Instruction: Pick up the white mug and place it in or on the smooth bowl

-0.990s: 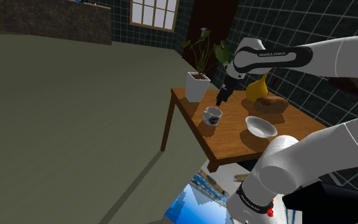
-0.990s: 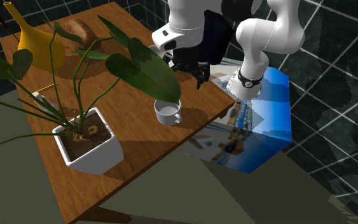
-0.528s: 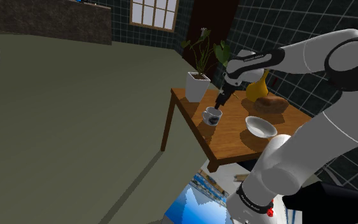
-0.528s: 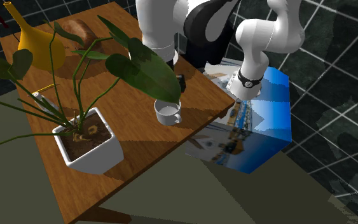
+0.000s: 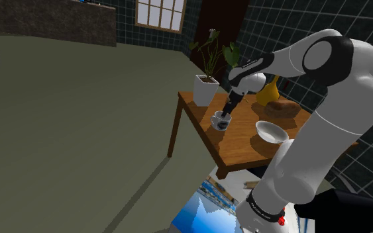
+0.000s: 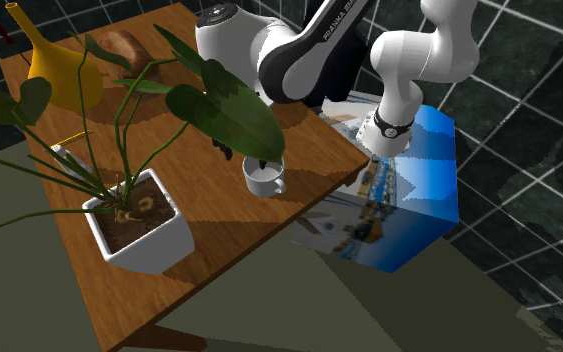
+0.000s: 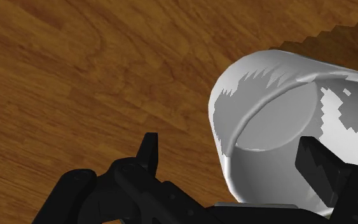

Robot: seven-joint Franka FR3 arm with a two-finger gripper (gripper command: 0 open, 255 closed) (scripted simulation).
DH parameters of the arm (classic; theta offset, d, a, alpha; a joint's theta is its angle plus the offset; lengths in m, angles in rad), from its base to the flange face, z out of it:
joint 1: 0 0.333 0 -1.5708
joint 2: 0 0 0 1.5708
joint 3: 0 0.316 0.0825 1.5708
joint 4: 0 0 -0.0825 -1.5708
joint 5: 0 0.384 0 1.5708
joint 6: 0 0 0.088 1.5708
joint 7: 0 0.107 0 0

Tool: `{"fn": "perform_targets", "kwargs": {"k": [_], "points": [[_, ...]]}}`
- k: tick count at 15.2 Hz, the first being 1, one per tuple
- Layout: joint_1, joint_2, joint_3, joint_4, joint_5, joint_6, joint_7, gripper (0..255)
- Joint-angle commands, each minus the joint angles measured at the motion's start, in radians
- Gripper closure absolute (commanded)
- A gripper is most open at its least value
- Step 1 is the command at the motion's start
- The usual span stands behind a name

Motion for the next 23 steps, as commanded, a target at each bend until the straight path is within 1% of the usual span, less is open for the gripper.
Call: {"fn": "perform_targets", "kwargs": {"k": [1,3,10,11,20,23], "points": [[0.003,0.031,-0.003,-0.007,0.036,0.025,-0.026,0],[0.004,0.053,-0.002,-0.013,0.063,0.043,-0.046,0],[0.004,0.053,-0.002,-0.013,0.063,0.043,-0.045,0],[0.004,0.053,-0.002,-0.013,0.063,0.043,-0.045,255],[0.004,0.053,-0.002,-0.013,0.063,0.043,-0.046,255],[0.004,0.012,-0.001,0.0,0.013,0.007,-0.006,255]]}}
